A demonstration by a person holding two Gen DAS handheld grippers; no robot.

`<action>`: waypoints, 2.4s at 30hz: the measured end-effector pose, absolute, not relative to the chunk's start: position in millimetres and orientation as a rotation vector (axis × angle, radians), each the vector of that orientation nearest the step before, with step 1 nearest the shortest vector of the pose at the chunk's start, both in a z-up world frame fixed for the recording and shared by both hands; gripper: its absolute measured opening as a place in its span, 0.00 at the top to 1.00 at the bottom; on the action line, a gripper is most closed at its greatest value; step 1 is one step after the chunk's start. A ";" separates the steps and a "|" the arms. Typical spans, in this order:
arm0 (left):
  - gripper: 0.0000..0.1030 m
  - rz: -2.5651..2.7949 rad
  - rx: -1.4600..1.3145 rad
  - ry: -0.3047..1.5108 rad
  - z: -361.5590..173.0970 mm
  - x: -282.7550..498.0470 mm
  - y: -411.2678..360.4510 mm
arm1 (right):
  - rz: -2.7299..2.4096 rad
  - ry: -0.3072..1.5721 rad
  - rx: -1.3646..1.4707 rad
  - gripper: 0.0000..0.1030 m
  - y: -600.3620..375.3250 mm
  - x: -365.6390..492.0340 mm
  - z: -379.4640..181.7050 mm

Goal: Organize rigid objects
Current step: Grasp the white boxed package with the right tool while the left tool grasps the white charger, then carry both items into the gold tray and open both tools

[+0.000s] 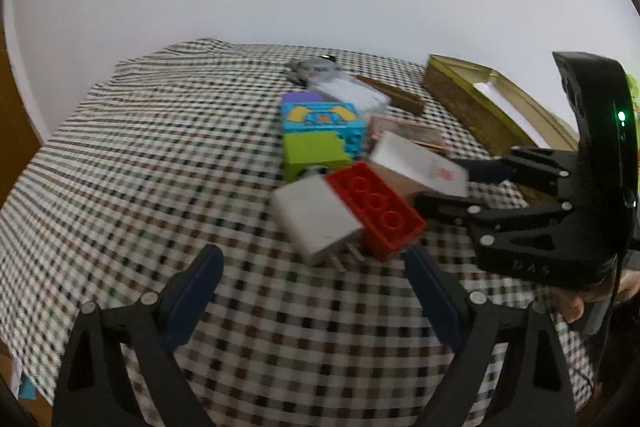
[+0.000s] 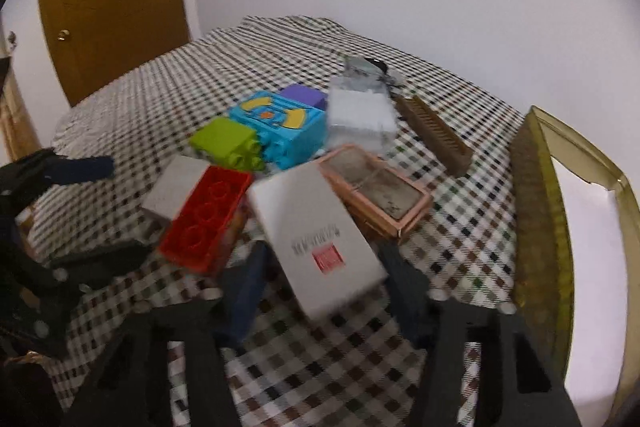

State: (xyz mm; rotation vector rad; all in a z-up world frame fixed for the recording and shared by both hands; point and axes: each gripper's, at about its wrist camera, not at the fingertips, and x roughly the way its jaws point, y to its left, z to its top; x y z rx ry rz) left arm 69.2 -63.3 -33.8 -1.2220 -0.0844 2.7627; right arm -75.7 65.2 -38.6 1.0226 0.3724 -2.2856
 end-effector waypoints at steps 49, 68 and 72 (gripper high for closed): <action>0.64 2.885 -1.362 -0.125 -48.6 29.6 -98.2 | -2.332 0.255 1.101 0.58 60.5 -76.7 -41.4; 0.64 2.938 -0.918 -0.068 27.3 22.2 -18.0 | -2.651 -0.127 0.687 0.58 186.3 -60.2 44.8; 0.64 2.884 -0.843 -0.024 33.9 11.0 23.7 | -2.771 -0.144 0.663 0.58 225.4 -60.9 47.5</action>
